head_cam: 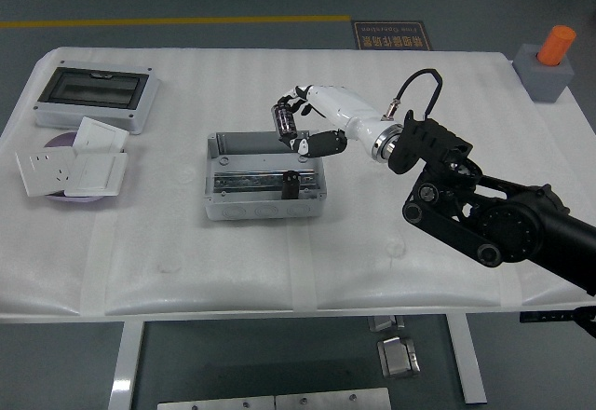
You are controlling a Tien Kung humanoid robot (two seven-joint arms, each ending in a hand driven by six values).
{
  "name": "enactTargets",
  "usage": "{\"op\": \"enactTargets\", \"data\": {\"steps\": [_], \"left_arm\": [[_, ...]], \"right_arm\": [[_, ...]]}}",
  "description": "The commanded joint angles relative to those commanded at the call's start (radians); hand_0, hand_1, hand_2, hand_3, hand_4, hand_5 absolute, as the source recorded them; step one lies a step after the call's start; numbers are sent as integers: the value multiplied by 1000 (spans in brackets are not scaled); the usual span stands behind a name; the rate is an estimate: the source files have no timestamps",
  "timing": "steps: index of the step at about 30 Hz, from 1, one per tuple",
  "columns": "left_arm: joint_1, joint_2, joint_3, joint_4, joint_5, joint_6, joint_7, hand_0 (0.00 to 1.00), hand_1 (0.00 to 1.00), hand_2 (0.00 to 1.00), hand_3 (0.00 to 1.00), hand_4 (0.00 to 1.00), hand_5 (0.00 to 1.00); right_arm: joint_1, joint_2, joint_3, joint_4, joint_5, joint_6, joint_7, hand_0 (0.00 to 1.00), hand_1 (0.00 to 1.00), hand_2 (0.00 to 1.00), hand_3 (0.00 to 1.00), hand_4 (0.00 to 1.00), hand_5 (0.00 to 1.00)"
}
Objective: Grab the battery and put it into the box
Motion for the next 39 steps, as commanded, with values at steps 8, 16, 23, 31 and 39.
{"op": "enactTargets", "data": {"steps": [8, 16, 23, 31, 39], "left_arm": [[0, 1, 0, 0, 3, -4, 4, 571, 644, 468, 542, 527, 413], [-3, 0, 8, 0, -4, -5, 2, 570, 644, 468, 542, 525, 409], [0, -2, 15, 0, -13, -5, 0, 570, 644, 465, 539, 526, 409], [6, -3, 8, 0, -11, -5, 1, 570, 644, 465, 539, 522, 402], [18, -7, -17, 0, 9, -6, 9, 568, 642, 466, 540, 516, 388]], "right_arm": [[-1, 14, -12, -39, 1, -10, -1, 998, 998, 998, 998, 998, 628], [-5, -2, 25, -18, -16, -18, -7, 998, 998, 998, 998, 998, 636], [-50, -60, 150, 45, -62, -17, -16, 998, 974, 998, 998, 998, 643], [-146, -150, 337, 115, -116, -18, -17, 998, 939, 990, 998, 998, 648], [-273, -215, 544, 131, -96, -35, 9, 998, 896, 949, 998, 998, 644]]}}
